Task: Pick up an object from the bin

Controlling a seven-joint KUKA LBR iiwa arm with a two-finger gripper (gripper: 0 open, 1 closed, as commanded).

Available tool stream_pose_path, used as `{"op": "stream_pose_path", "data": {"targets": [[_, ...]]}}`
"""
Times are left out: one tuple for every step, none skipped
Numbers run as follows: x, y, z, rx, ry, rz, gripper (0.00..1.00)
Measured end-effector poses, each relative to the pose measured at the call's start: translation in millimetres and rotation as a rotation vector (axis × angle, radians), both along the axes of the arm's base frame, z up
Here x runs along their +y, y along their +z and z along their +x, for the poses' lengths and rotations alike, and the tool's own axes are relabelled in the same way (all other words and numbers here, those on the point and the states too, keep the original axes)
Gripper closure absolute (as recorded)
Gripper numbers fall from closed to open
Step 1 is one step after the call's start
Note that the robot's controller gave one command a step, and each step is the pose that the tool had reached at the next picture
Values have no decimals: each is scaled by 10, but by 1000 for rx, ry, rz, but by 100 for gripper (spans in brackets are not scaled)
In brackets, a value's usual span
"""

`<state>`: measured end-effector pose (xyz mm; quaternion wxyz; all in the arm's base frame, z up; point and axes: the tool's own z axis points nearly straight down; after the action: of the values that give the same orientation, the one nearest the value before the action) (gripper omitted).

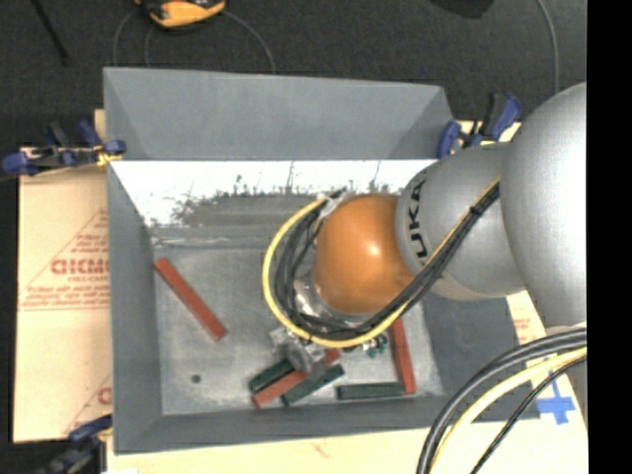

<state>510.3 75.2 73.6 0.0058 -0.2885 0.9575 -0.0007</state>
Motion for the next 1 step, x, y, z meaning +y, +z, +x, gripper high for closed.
{"op": "stream_pose_path", "data": {"targets": [[-1, 25, -8, 2, 0, 0, 100]]}}
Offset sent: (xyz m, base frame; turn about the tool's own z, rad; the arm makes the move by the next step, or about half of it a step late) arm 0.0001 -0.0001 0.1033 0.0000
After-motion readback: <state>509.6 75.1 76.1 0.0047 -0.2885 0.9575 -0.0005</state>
